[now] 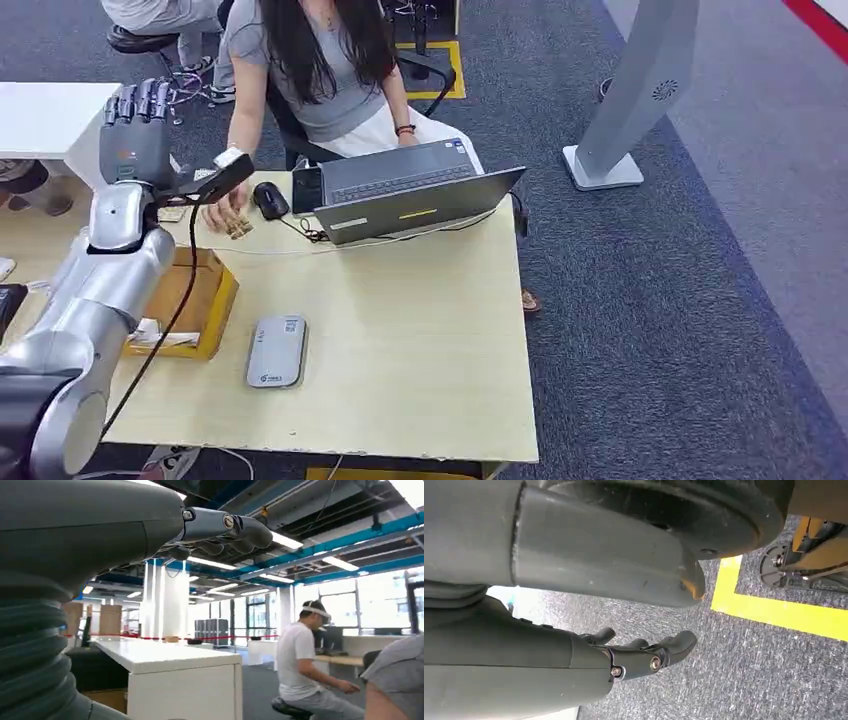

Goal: Pass the card to the sensor for recognition and then transmit it.

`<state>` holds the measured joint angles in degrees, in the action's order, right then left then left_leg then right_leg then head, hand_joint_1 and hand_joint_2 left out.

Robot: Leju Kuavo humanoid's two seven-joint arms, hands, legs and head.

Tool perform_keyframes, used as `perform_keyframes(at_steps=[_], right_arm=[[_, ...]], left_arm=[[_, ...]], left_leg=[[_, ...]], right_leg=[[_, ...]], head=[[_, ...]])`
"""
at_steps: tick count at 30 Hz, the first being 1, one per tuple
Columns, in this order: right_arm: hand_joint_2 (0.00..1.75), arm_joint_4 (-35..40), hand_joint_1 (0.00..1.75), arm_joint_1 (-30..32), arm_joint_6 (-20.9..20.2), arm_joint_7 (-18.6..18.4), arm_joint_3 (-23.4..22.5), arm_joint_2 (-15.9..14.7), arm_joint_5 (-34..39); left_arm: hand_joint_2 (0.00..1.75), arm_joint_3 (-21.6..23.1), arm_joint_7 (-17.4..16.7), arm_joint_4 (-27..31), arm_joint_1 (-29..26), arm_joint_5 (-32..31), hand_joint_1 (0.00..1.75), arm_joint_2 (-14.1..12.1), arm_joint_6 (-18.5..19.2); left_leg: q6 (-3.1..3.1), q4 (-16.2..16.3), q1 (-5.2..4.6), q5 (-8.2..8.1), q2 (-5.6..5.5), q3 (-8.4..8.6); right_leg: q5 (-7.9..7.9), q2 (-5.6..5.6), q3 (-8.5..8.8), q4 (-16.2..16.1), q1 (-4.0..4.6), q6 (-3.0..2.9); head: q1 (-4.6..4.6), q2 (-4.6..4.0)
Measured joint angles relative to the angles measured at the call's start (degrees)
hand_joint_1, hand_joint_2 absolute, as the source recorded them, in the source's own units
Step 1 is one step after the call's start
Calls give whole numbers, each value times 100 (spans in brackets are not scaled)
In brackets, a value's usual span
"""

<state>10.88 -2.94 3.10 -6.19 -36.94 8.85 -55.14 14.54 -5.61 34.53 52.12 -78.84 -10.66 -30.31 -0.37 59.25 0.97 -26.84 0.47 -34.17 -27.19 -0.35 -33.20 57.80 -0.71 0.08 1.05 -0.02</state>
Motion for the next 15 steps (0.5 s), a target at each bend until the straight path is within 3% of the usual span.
perform_keyframes(at_steps=[4,10,15], right_arm=[[0,0,0,8,129,37,-105,35,140],[0,0,0,97,328,181,-435,107,407],[0,0,0,120,393,253,-651,109,459]], left_arm=[[175,-136,544,1574,-1382,390,0,-44,-112],[175,-372,944,4802,-4633,431,0,-118,-757],[175,-614,1033,6259,-6435,427,0,-136,-945]], left_leg=[[-5,-4,-3,-15,20,2],[8,-3,-11,-78,87,35],[21,-2,-11,-92,70,33]], right_leg=[[-7,19,2,0,-4,-3],[-48,84,9,-3,-8,10],[-73,58,15,-7,-7,18]], head=[[7,0],[15,0],[9,0]])
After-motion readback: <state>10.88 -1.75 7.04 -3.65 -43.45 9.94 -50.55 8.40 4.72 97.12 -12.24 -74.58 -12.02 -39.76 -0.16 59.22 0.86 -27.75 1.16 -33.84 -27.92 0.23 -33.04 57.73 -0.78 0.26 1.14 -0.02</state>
